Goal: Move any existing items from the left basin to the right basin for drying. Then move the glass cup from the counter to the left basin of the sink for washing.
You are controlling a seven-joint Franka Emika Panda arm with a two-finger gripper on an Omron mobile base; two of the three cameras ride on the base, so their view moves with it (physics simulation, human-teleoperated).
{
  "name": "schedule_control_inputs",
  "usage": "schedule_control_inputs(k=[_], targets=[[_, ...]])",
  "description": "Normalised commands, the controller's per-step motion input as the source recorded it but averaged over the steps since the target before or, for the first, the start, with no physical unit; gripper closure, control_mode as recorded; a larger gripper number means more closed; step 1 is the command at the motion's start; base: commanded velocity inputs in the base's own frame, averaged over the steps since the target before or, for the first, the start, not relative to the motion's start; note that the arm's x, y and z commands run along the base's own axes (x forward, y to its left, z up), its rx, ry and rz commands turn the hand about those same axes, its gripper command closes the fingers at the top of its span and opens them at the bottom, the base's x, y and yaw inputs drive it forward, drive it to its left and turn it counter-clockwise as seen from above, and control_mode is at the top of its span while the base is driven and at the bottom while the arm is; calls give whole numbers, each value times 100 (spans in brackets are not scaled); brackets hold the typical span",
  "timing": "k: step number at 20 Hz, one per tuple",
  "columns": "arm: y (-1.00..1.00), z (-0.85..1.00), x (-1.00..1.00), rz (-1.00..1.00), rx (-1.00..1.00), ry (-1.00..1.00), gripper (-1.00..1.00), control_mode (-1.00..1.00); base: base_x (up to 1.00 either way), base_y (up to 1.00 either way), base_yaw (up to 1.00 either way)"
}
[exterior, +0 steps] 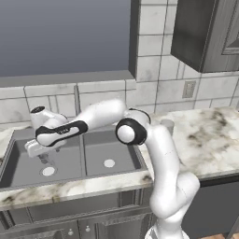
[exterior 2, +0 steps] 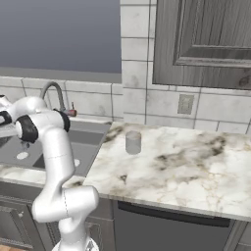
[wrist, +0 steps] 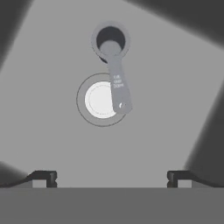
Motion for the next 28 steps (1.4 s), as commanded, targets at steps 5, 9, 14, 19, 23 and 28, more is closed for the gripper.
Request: schedule_control_inputs(k=[5,9,14,19,23,28], targets=[[0,-34,28,0,0,1,-100,-100,0,0,0],[0,-56,18,0,0,0,-100,-100,0,0,0],[1,-57,27,0,-1,1,-100,-100,0,0,0],[3,-25,44,0,0,2,-100,-100,0,0,0],[1,-22,38,0,0,2,-100,-100,0,0,0],[6,-20,29,0,0,0,-100,-100,0,0,0]])
